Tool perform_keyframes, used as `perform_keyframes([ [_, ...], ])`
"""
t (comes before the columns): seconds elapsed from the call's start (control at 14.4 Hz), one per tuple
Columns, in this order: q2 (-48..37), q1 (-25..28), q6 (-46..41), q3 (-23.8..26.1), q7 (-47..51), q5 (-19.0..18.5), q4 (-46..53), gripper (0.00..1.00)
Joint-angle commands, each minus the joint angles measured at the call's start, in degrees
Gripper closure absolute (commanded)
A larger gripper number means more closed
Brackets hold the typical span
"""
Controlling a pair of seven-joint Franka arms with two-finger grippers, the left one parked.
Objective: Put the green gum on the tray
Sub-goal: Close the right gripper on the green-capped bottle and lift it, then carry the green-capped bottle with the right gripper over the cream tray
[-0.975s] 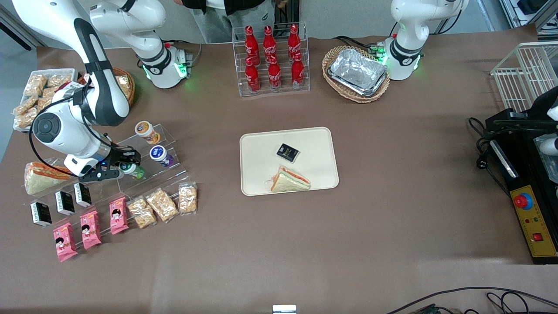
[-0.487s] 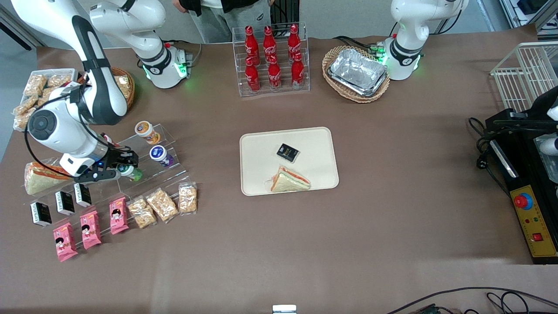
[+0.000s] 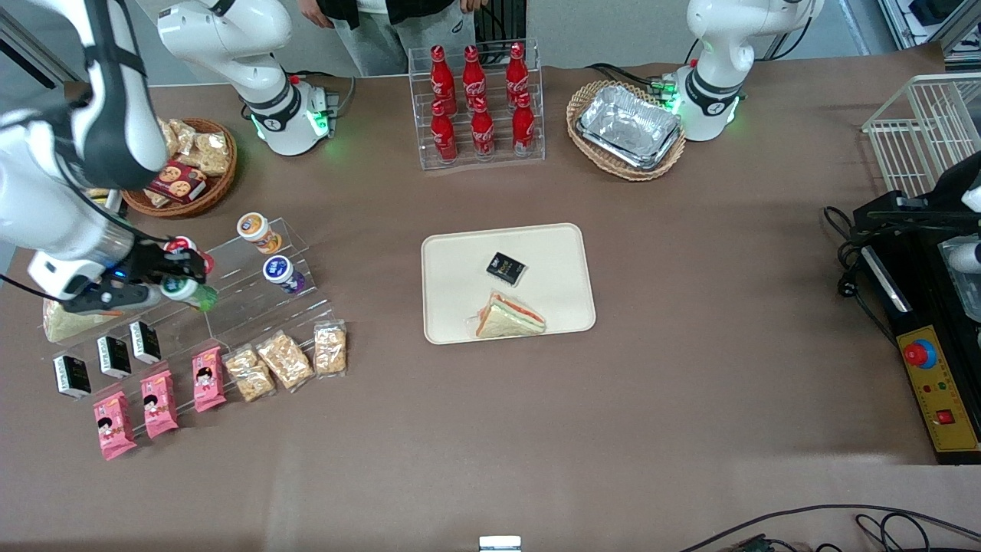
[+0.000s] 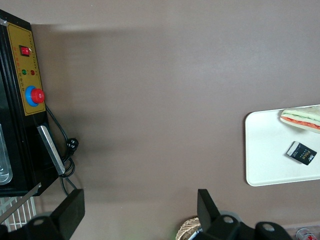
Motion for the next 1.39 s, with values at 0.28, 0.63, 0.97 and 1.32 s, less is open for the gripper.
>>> perform_keyframes([
  [0.28, 0.75, 1.11, -14.91, 1.94, 5.12, 0.23, 15.77, 0.62],
  [0.63, 0.67, 1.81, -18.52, 11.07, 19.26, 0.15, 19.65, 0.61],
  [0.97, 1.54, 1.81, -19.15, 20.75, 33.85, 0.32, 20.44, 0.61],
  [1.32, 5.84, 4.79, -12.31, 25.42, 43.0, 2.08, 18.17, 0.61],
])
